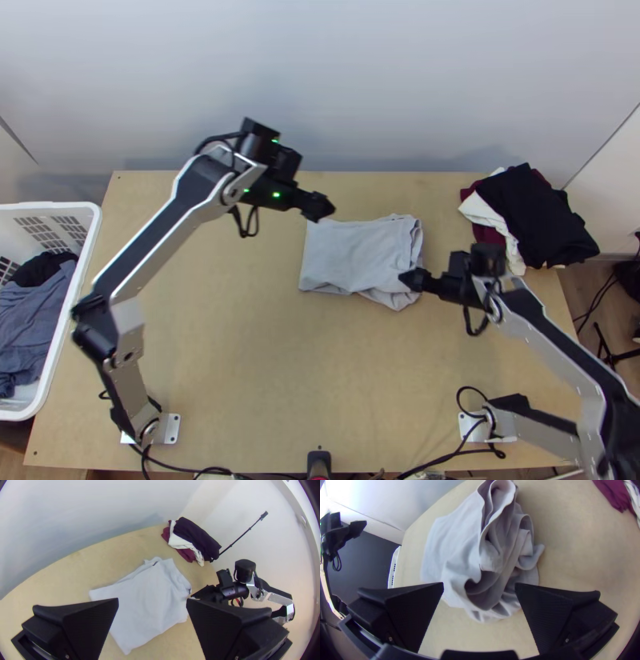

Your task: Fold the t-shirt

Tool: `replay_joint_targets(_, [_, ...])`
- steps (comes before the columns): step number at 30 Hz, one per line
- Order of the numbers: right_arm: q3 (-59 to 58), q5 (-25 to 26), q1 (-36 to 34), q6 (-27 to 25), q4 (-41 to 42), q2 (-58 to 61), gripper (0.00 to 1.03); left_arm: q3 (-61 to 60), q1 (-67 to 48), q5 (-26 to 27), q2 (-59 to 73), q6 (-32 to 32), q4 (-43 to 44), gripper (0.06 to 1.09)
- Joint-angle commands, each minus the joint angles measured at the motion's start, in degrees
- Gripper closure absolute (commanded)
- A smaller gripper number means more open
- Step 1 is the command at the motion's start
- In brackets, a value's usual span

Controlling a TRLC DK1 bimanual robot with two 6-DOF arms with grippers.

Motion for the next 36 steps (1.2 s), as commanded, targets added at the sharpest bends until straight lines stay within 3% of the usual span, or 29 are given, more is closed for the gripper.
replay_joint_targets(1, [4.76, -2.35, 1.76, 4.12, 7.7, 14.06, 0.03, -5.38, 2.83, -2.2, -5.85, 2.21, 0.31, 0.1])
replay_joint_targets(7, [10.3, -1.91, 2.29, 3.94, 7.43, 24.08, 0.03, -5.56, 5.73, -4.66, -6.82, 2.83, 0.31, 0.1])
replay_joint_targets(11, [13.02, 3.45, 3.7, 2.88, 6.82, 27.15, 0.03, -6.35, 7.66, -4.75, -7.79, 3.09, 0.4, 0.1])
replay_joint_targets(14, [16.8, 8.11, 6.51, -1.86, 1.55, 29.97, 0.08, -7.49, 8.54, -4.75, -8.84, 3.35, 0.75, 0.1])
replay_joint_targets(16, [19.26, 10.31, 8.18, -4.23, -1.18, 30.85, 0.25, -8.02, 9.07, -4.75, -9.46, 3.62, 0.84, 0.1])
replay_joint_targets(17, [19.88, 10.66, 8.62, -5.03, -1.44, 30.85, 0.38, -8.28, 9.07, -4.75, -9.72, 3.7, 0.84, 0.1])
replay_joint_targets(20, [22.69, 10.66, 10.46, -9.07, -2.59, 30.76, 1.0, -9.42, 9.86, -4.75, -10.42, 4.32, 0.84, 0.1])
replay_joint_targets(22, [24.71, 10.66, 10.99, -10.04, -5.92, 30.05, 1.0, -10.39, 10.3, -4.75, -10.78, 4.32, 0.84, 0.1])
replay_joint_targets(29, [29.19, 12.33, 6.51, -10.39, -5.13, 20.39, 1.0, -13.91, 13.29, -4.66, -12.89, 4.49, 2.15, 0.1])
replay_joint_targets(31, [31.74, 14.88, 4.84, -13.02, -4.96, 17.84, 1.0, -15.84, 14.25, -4.66, -14.47, 4.58, 2.15, 0.1])
replay_joint_targets(36, [41.94, 14.97, -2.37, -17.15, -4.34, 16.78, 1.0, -22.78, 16.63, -4.66, -20.27, 5.2, 2.33, 0.1])
